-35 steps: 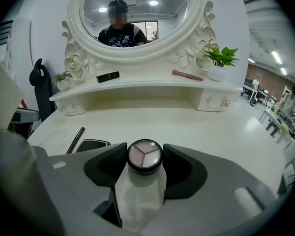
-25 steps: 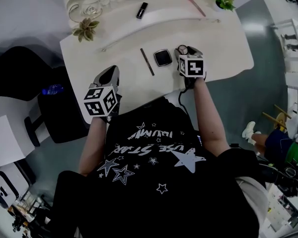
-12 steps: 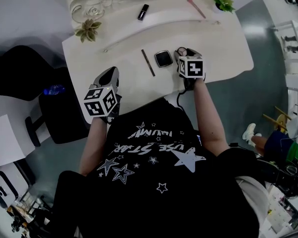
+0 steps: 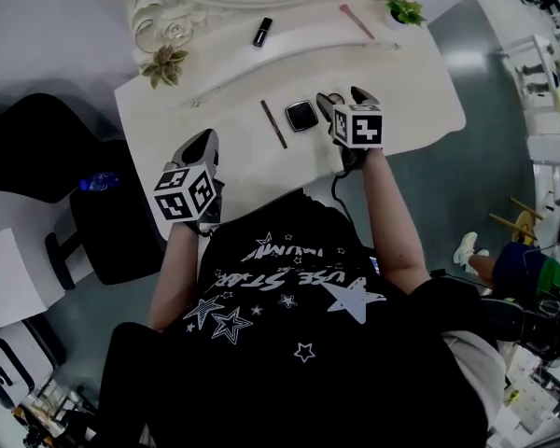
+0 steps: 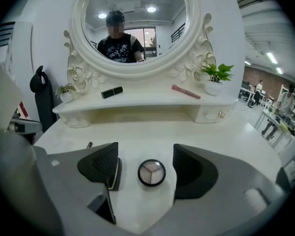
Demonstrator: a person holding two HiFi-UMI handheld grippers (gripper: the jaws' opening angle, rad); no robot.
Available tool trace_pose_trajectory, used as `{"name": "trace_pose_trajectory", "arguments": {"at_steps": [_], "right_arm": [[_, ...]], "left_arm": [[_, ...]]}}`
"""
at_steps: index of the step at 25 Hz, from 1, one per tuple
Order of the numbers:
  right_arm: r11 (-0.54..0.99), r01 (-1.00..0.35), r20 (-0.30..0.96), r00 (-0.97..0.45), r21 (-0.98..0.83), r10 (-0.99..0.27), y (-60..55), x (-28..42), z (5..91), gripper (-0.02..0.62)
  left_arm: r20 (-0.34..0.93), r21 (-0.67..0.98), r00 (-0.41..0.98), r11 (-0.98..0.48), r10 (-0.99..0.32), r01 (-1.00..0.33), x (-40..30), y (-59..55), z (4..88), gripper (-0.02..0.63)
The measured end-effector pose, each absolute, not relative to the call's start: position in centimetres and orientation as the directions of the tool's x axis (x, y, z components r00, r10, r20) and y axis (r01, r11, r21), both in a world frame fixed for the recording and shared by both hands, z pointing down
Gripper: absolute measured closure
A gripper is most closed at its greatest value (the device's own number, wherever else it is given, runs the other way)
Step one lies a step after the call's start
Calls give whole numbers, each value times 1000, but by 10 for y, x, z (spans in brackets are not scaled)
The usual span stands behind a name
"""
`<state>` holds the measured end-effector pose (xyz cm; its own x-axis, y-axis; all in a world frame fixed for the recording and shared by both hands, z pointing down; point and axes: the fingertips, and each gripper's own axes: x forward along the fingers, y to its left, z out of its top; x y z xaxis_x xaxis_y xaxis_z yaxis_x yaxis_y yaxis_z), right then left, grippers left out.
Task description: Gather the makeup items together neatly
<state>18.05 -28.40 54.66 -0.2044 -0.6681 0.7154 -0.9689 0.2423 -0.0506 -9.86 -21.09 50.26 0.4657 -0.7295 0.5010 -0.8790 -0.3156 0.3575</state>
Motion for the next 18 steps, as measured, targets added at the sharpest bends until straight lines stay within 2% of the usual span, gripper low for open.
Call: {"name": "trace_pose_trajectory", "arguments": {"at_steps": [8,13,18], "right_arm": [[197,-978,570,-200,-67,-797,-319,138,480,167],[199,-974,518,-224,-105,-825,-340,100,459,184],[199,-977,523,-210,-79,-826,-359,67,458,202]], "left_arm": [[454,330,422,-292,-785,-898,-129,-223,481,604],[436,313,396,-276,-808,-909,-152,-230,470,604],[420,299,393,-284,-818,-911,-167,-235,460,604]]}}
